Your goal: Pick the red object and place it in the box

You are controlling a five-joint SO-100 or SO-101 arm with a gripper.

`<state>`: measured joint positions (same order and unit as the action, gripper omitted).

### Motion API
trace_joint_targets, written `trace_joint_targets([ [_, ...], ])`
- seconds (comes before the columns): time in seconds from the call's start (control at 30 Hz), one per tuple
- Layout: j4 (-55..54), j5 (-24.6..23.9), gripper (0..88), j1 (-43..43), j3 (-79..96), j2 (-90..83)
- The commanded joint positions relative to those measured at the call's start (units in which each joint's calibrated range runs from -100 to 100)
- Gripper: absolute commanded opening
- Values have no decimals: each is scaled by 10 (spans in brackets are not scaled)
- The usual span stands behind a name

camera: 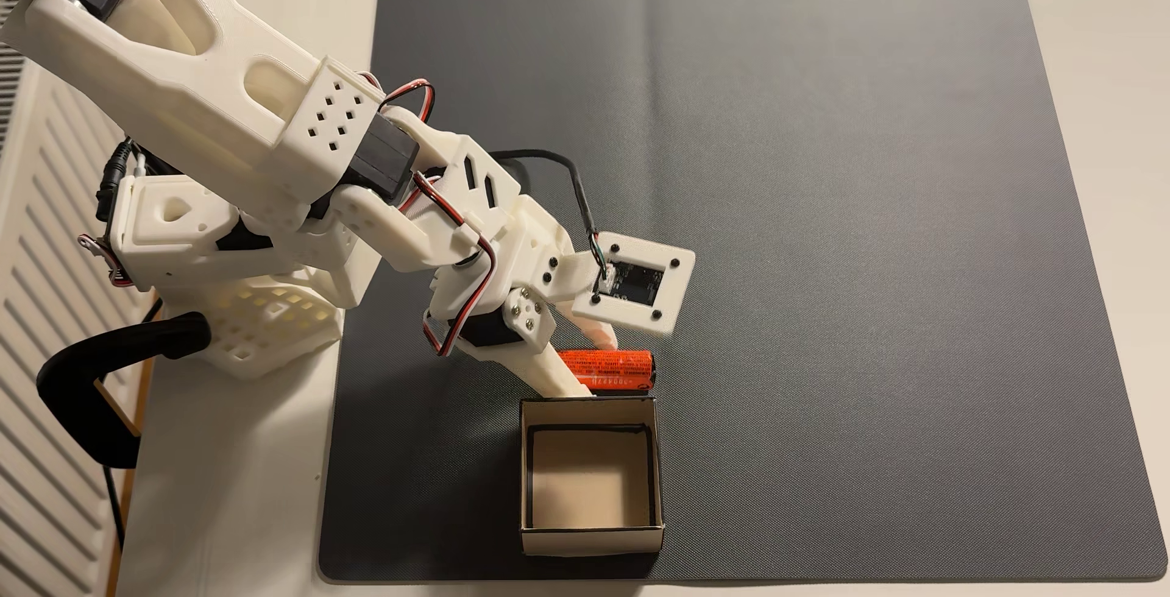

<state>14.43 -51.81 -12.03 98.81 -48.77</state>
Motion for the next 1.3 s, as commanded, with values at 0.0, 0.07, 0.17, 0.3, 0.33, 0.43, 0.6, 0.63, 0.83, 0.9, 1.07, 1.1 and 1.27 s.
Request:
trace_joint_targets([
  [0.0, 5, 1, 25, 1, -2, 6],
  [0.07, 6, 1, 7, 1, -4, 6],
  [0.17, 7, 3, 8, 3, -11, 6],
  [0.3, 25, 0, 8, 7, -40, 5],
  [0.33, 43, -1, 8, 8, -56, 4],
  [0.43, 114, -10, 9, 20, -111, 4],
  [0.6, 208, -39, 9, 45, -185, 3],
  [0.63, 232, -43, 8, 49, -203, 3],
  [0.83, 356, -41, 8, 44, -298, -73],
  [0.9, 369, -38, 8, 36, -304, -113],
  [1.07, 409, -15, 8, -13, -303, -204],
  [1.1, 412, -5, 7, -29, -303, -220],
  [1.27, 405, 22, 7, -105, -294, -260],
])
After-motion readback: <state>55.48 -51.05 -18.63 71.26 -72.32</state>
